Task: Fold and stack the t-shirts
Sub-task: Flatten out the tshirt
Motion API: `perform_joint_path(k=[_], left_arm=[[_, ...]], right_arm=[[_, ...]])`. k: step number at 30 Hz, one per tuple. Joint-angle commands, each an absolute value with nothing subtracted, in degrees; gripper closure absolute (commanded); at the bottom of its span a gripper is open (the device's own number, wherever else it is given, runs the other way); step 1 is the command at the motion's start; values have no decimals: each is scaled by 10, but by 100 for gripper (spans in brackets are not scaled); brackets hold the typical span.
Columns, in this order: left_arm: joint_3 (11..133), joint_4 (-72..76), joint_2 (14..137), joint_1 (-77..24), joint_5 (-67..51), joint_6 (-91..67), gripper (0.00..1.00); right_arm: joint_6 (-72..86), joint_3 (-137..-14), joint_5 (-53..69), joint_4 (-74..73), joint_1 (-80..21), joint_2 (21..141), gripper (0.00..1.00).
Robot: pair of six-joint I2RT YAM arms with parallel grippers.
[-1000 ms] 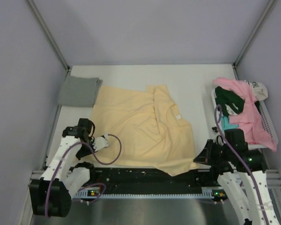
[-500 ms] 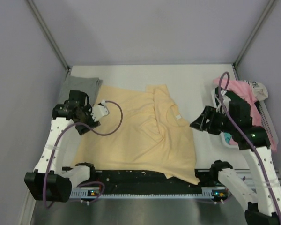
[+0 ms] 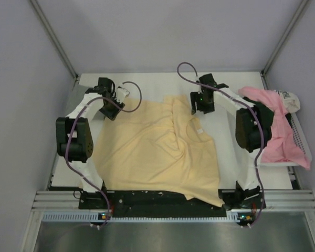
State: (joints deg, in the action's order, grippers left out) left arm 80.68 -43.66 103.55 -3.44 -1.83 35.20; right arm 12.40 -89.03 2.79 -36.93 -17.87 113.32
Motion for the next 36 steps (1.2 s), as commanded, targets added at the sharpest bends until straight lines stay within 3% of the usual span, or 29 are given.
perform_joint_path(k=[1,5,7,11,22,36], left_arm=[[858,-370,1091,-42,-16,308,46],[889,-365,1157,-46,32,296,45],[906,-374,1186,-46,52,291,46],[910,-374,1210,-45,68,286,46],[925,-371,1244,-45,88,289,46],[959,-353,1261,-33,127,299,47]], right_arm=[[72,-951,44,-362,-182,1193,34],[73,-944,80,-339,-181,1226,36],[72,-941,90,-337,-181,1238,45],[75,-921,135,-324,-171,1230,100],[197,-831,34,-268,-14,1100,100],[187,-833,-164,-317,-5,1093,100]])
